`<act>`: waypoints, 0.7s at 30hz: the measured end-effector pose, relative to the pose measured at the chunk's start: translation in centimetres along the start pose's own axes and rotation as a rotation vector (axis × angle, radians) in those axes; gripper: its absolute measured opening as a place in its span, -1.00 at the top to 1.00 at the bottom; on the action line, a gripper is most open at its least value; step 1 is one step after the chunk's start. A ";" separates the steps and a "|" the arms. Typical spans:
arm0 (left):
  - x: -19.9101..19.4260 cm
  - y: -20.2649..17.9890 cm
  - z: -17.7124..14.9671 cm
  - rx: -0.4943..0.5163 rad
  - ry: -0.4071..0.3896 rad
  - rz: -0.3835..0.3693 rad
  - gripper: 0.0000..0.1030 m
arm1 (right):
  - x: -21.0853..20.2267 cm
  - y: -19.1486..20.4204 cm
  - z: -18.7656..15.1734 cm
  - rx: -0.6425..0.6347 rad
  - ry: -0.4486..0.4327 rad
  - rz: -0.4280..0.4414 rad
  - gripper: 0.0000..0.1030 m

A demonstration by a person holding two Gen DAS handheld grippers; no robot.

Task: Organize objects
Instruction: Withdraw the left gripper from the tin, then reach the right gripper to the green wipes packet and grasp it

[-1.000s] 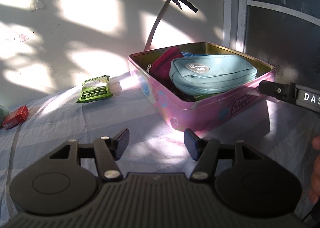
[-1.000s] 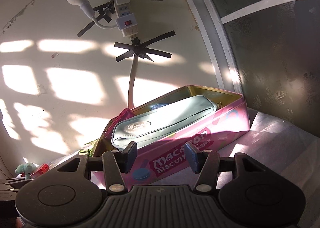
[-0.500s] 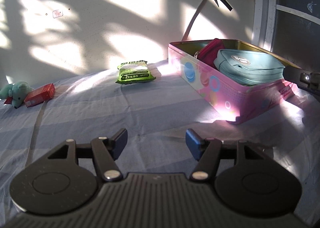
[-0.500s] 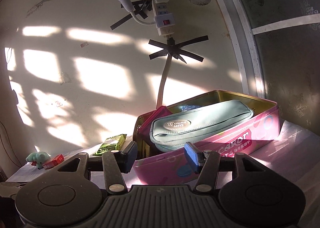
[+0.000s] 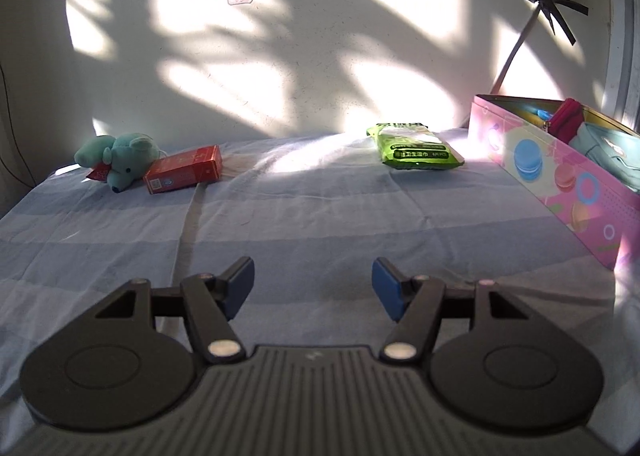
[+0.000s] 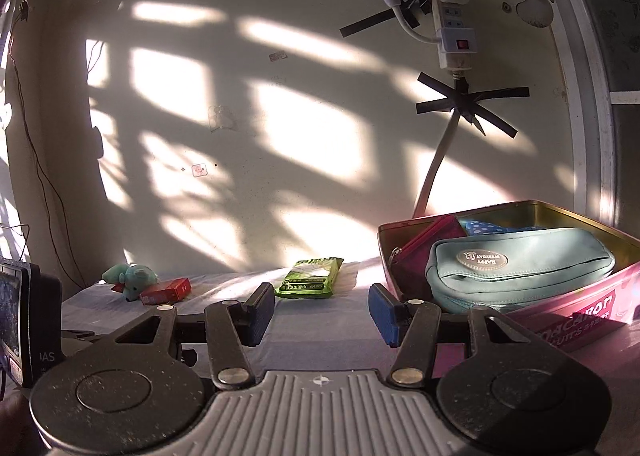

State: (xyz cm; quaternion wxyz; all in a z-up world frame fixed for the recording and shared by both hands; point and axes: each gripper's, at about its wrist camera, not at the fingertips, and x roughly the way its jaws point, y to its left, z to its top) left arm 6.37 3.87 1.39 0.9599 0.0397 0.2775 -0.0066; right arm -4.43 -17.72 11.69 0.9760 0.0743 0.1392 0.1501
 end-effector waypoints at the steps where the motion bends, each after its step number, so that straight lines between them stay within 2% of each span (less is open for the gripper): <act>1: 0.4 0.8 0.0 -0.019 -0.001 0.015 -0.30 | 0.7 0.5 0.0 -0.012 0.014 0.014 -0.02; 5: 1.5 3.5 -0.4 -0.093 0.007 0.066 -0.30 | 4.3 2.1 0.0 -0.037 0.080 0.058 -0.02; 7: 1.9 4.4 -0.4 -0.140 0.021 0.060 -0.30 | 6.4 2.6 0.0 -0.045 0.103 0.064 -0.02; 9: 2.1 5.1 -0.4 -0.177 0.017 0.044 -0.30 | 8.8 3.0 0.1 -0.048 0.126 0.073 -0.12; 12: 2.3 5.5 -0.4 -0.206 0.027 0.023 -0.30 | 13.1 2.7 0.9 -0.036 0.134 0.041 -0.16; 16: 2.8 6.0 -0.4 -0.236 0.042 -0.001 -0.30 | 18.7 0.7 1.9 0.074 0.197 -0.016 -0.15; 18: 3.0 6.2 -0.4 -0.247 0.054 -0.015 -0.30 | 20.4 0.2 1.7 0.087 0.232 -0.041 -0.15; 21: 3.2 6.1 -0.3 -0.240 0.058 -0.023 -0.37 | 22.3 -1.0 1.2 0.171 0.276 -0.064 -0.14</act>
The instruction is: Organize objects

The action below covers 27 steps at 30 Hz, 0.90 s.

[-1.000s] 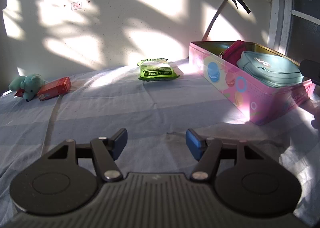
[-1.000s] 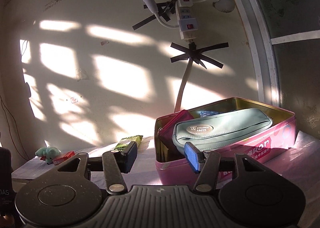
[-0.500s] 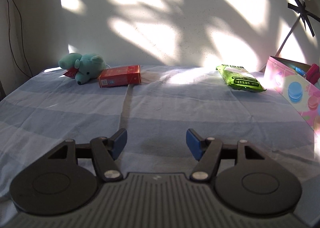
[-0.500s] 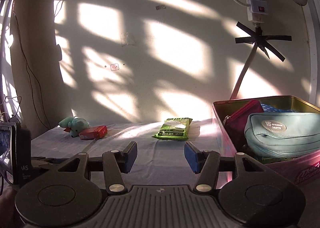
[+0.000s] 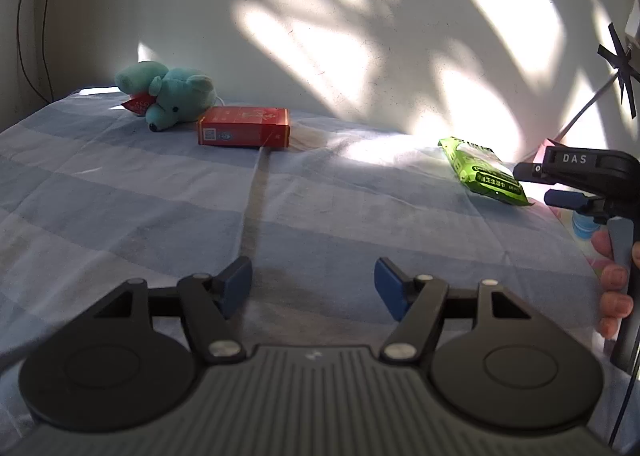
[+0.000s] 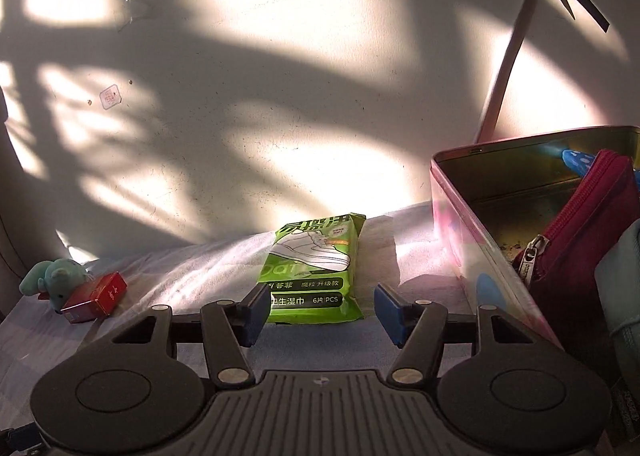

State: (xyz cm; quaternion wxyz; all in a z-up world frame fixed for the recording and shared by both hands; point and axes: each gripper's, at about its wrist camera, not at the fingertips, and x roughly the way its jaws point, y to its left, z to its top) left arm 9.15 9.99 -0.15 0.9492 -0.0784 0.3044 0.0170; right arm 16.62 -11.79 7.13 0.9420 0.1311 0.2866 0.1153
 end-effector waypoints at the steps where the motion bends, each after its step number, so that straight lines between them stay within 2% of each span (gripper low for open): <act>1: 0.0 -0.1 0.0 0.006 0.002 0.000 -0.39 | 0.5 -0.5 0.0 0.040 0.013 0.003 -0.14; 4: 0.1 -0.3 0.0 0.017 0.006 -0.003 -0.39 | 1.9 -1.8 -0.1 0.138 0.066 0.029 -0.13; 7: 0.1 -0.3 0.1 0.019 0.007 -0.005 -0.39 | 1.9 -1.8 -0.3 0.148 0.049 0.043 -0.06; 9: 0.1 -0.3 0.1 0.019 0.008 -0.005 -0.40 | 2.1 -2.0 -0.2 0.190 0.064 0.057 0.21; 13: 0.1 -0.3 0.1 0.019 0.008 -0.007 -0.40 | 2.1 -2.7 -0.3 0.269 0.085 0.085 0.45; 15: 0.1 -0.3 0.1 0.019 0.007 -0.007 -0.40 | 2.2 -2.8 -0.4 0.277 0.090 0.075 0.78; 21: 0.2 -0.1 0.1 0.007 0.005 -0.012 -0.41 | 0.6 -2.6 -0.7 0.297 0.076 0.079 0.89; 27: 0.4 0.4 0.3 -0.016 0.004 -0.039 -0.44 | -4.3 -3.0 -3.2 0.250 0.132 0.160 0.95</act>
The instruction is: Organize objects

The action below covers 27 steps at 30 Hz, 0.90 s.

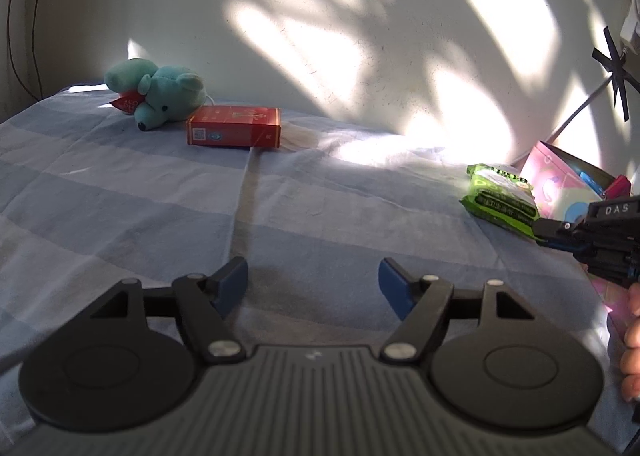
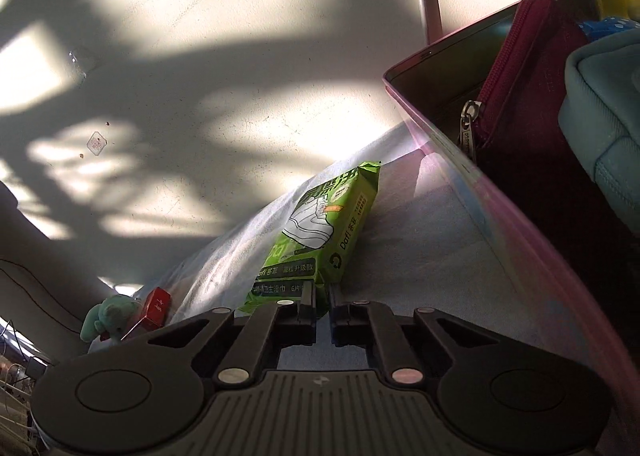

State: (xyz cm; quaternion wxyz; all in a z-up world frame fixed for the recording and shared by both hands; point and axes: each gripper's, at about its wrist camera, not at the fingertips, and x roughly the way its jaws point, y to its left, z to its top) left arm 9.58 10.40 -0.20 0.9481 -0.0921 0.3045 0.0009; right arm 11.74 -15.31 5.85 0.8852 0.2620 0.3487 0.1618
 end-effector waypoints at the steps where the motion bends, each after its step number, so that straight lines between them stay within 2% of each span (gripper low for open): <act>1: 0.0 0.1 0.0 -0.005 0.000 -0.006 -0.44 | -1.0 0.0 -0.8 -0.027 0.013 0.008 0.95; 4: -0.1 0.3 0.0 -0.015 -0.001 -0.029 -0.44 | -5.0 -0.6 -3.7 -0.110 0.047 0.031 0.92; 8: -0.3 0.2 -0.1 -0.006 -0.001 -0.091 -0.44 | -9.5 -1.4 -6.8 -0.216 0.114 0.110 0.90; 11: -0.6 -0.5 -0.4 0.029 -0.004 -0.136 -0.44 | -12.1 -1.3 -9.6 -0.337 0.208 0.205 0.68; 12: -0.8 -0.8 -0.4 0.041 -0.005 -0.147 -0.43 | -12.8 -1.1 -10.3 -0.383 0.204 0.208 0.66; 14: -1.2 -1.3 -0.6 0.041 0.013 -0.189 -0.42 | -14.0 -0.8 -11.1 -0.457 0.149 0.171 0.41; 15: -1.4 -1.6 -0.7 0.030 0.029 -0.216 -0.41 | -14.1 -0.9 -11.0 -0.462 0.122 0.147 0.35; 18: -3.1 -3.1 -1.2 0.044 0.046 -0.271 -0.41 | -13.9 -1.5 -9.5 -0.419 0.055 0.132 0.35; 20: -4.3 -3.9 -1.5 0.055 0.067 -0.279 -0.41 | -13.6 -1.7 -8.3 -0.427 0.005 0.116 0.25; 23: -5.1 -4.6 -2.3 0.016 0.157 -0.314 -0.40 | -12.8 -1.4 -6.8 -0.448 -0.032 0.105 0.23; 27: -5.3 -6.0 -4.0 -0.015 0.248 -0.361 -0.25 | -10.6 -0.4 -5.0 -0.487 -0.065 0.092 0.23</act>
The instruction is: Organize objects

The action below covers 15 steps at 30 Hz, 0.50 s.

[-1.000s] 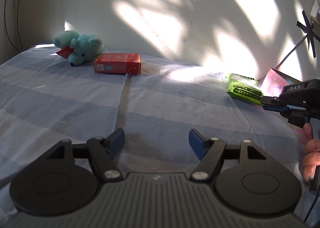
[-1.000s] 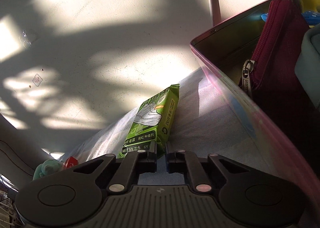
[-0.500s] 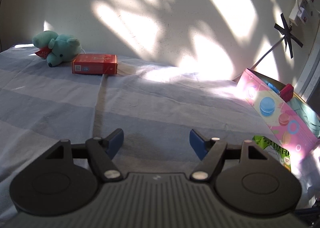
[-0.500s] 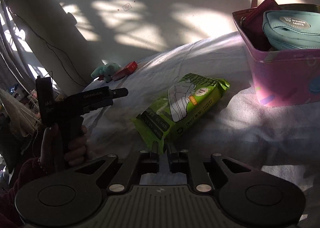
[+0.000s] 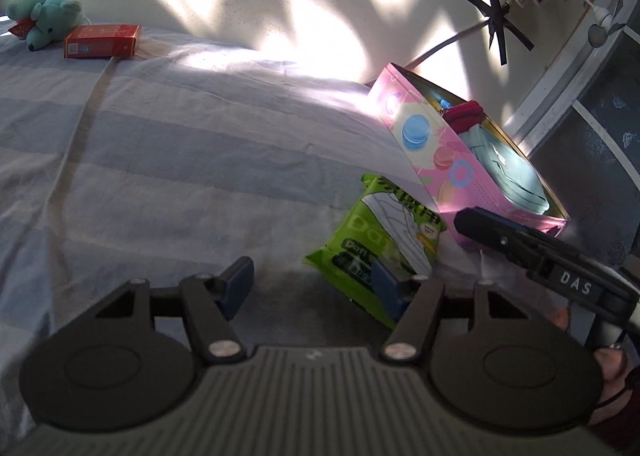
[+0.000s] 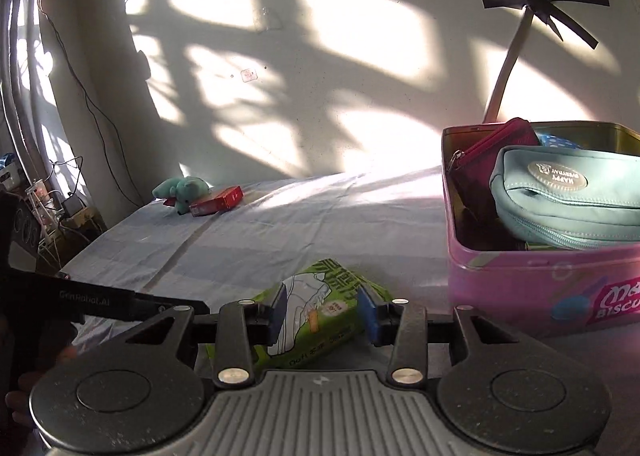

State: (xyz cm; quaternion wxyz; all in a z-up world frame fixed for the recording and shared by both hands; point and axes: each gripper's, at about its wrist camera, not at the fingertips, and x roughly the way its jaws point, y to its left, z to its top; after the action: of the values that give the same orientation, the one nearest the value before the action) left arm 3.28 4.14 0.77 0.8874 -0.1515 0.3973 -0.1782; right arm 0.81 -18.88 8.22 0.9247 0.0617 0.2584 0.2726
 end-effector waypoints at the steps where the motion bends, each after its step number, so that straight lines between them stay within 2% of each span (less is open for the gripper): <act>1: 0.2 -0.3 -0.3 -0.001 0.011 -0.005 -0.22 | 0.9 0.1 0.4 -0.010 0.004 -0.004 0.23; 5: 0.7 -2.0 -1.0 0.044 0.012 0.030 -0.22 | 3.7 0.7 1.2 -0.074 0.033 -0.033 0.23; 8: 1.1 -2.4 -0.9 0.039 0.023 0.022 -0.15 | 5.2 0.3 1.5 -0.071 0.076 -0.057 0.24; 9: 1.2 -2.6 -0.9 0.045 0.017 0.032 -0.13 | 5.7 0.1 1.4 -0.062 0.101 -0.058 0.30; 10: 1.3 -2.7 -0.8 0.051 0.010 0.039 -0.08 | 6.1 -0.2 1.3 -0.041 0.136 -0.054 0.30; 11: 1.4 -2.7 -0.7 0.052 0.006 0.042 -0.03 | 6.1 -0.4 1.0 -0.016 0.139 -0.038 0.31; 13: 1.4 -2.1 -0.5 0.037 0.000 0.042 0.22 | 5.7 -0.4 0.8 0.031 0.152 -0.013 0.19; 15: 1.2 -1.1 0.0 0.003 -0.006 0.044 0.31 | 4.6 -0.1 0.4 0.044 0.155 -0.009 0.18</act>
State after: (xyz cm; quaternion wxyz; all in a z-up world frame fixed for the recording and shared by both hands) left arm 3.81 2.61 0.38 0.8925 -0.1419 0.3977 -0.1585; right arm 4.35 -16.47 6.48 0.9016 0.0596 0.3354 0.2667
